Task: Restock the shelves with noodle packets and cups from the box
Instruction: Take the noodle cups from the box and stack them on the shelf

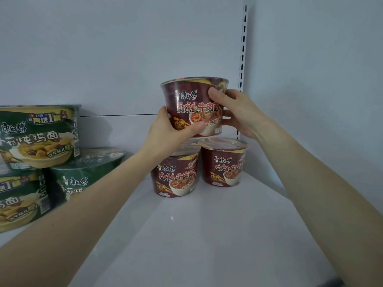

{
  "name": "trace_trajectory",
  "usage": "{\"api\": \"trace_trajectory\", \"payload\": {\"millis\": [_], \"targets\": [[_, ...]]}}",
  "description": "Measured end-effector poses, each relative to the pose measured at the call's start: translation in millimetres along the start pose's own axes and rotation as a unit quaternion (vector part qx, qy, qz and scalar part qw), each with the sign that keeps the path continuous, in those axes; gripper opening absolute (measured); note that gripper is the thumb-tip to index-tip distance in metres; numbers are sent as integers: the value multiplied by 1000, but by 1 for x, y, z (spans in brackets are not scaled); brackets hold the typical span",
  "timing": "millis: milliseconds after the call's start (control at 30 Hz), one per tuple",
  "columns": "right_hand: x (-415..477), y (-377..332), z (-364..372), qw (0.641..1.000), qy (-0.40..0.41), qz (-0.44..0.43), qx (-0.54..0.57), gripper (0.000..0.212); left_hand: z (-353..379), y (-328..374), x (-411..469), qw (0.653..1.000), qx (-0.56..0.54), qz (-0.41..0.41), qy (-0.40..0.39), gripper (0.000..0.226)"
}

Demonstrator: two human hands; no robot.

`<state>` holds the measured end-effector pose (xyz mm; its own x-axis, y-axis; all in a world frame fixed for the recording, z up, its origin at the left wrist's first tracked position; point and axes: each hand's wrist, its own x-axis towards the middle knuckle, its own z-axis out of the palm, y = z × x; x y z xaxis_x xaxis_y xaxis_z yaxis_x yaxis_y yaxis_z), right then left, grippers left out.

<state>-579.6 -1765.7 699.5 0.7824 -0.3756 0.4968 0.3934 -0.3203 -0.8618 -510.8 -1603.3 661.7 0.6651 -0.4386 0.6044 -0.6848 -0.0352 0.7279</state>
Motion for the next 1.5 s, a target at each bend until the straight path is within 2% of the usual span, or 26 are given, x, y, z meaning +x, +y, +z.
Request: {"api": "trace_trajectory", "payload": {"millis": [67,133,200,267,333,400,433,533,633,933,1167,1300,1500], "targets": [[2,6,-3,1000,9,7,23,64,-4,-4,-11,994,111,24,-2,77],[4,14,-7,999,20,14,39,65,-5,-14,-32,954,262,146,15,71],[6,21,-9,998,23,18,49,61,-6,-25,-55,908,310,279,-50,57],[8,28,-11,998,27,24,52,56,-6,-39,-75,882,298,319,-176,50],[10,36,-10,998,31,30,52,47,-6,-40,-94,871,277,269,-305,51],[10,42,-8,997,24,34,64,40,-5,-49,-107,875,241,191,-374,50],[10,44,-6,997,18,35,73,43,-4,-54,-110,881,224,167,-382,50],[10,47,-7,995,-1,41,88,67,-3,-59,-114,890,207,126,-386,48],[12,50,-13,995,-40,55,71,82,-3,-59,-116,895,198,113,-384,48],[18,53,-20,990,-91,64,88,87,-2,-56,-117,897,196,103,-382,47],[18,51,-19,988,-95,63,102,87,-3,-58,-117,899,195,94,-380,48],[18,52,-15,987,-99,61,107,79,-2,-58,-116,900,190,89,-382,48],[14,50,-12,988,-98,68,96,88,-2,-59,-116,895,198,88,-390,48]]}}
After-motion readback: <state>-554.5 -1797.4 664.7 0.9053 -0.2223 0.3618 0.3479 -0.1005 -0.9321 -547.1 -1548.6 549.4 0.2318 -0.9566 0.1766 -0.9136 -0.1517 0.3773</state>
